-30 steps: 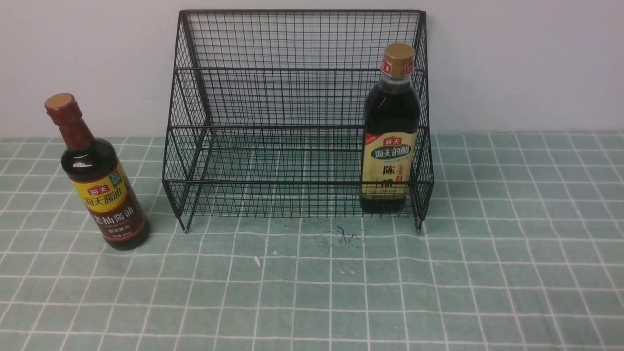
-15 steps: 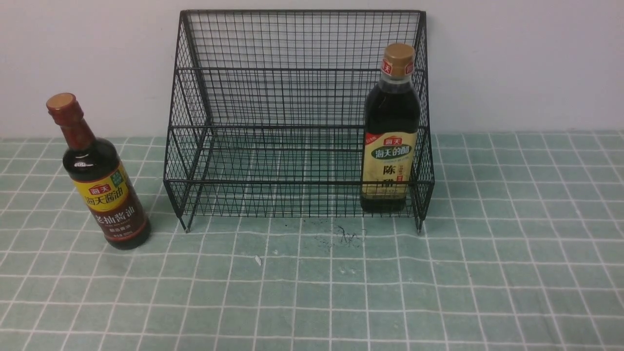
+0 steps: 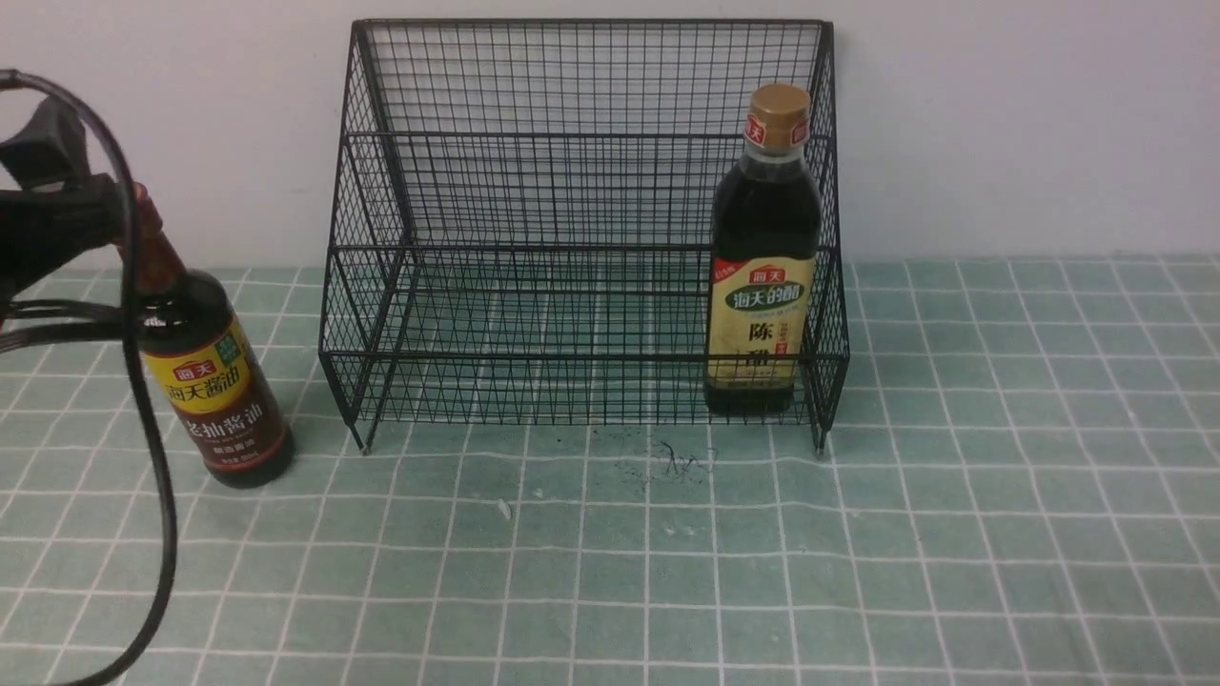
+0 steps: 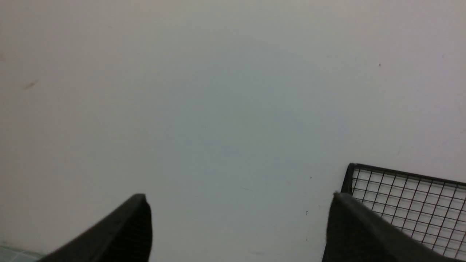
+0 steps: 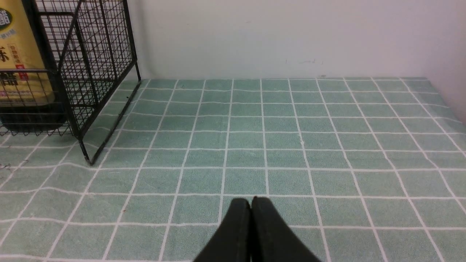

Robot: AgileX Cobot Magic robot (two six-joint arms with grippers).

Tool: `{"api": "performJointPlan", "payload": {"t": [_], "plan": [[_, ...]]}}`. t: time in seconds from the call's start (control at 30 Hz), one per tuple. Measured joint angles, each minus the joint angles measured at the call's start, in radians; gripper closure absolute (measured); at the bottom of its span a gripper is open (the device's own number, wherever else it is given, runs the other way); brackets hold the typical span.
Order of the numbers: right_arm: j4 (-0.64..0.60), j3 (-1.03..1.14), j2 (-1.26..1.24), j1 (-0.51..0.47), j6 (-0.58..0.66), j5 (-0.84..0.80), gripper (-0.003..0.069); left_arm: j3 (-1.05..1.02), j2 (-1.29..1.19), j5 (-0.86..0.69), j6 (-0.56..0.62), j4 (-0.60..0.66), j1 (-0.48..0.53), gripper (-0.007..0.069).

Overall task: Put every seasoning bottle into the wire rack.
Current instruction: Use the left arm to grab the condiment bottle closest to it

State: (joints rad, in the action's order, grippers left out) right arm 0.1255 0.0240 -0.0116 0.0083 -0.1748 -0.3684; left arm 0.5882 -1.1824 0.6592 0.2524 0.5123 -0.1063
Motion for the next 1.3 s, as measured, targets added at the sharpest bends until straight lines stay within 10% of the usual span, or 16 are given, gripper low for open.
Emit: {"api": "performJointPlan", "payload": {"t": [0.8,0.93,1.03,1.3], "plan": [[0.0,0.0,0.0,0.0,0.0,0.0,0.0673,0.069,-0.338,0.086,-0.012,0.056,0.0,0.0034],[0.0,0.0,0.0,0.0,0.0,0.0,0.0673,0.069,-0.364,0.091,-0.012,0.056,0.0,0.0123],[0.0,0.0,0.0,0.0,0.0,0.0,0.0673,0.07,-0.364,0.091,-0.011,0.045,0.0,0.0354],[0.0,0.0,0.0,0.0,0.0,0.0,0.0673,0.066,-0.294,-0.029,0.038,-0.022,0.0,0.0368]]}}
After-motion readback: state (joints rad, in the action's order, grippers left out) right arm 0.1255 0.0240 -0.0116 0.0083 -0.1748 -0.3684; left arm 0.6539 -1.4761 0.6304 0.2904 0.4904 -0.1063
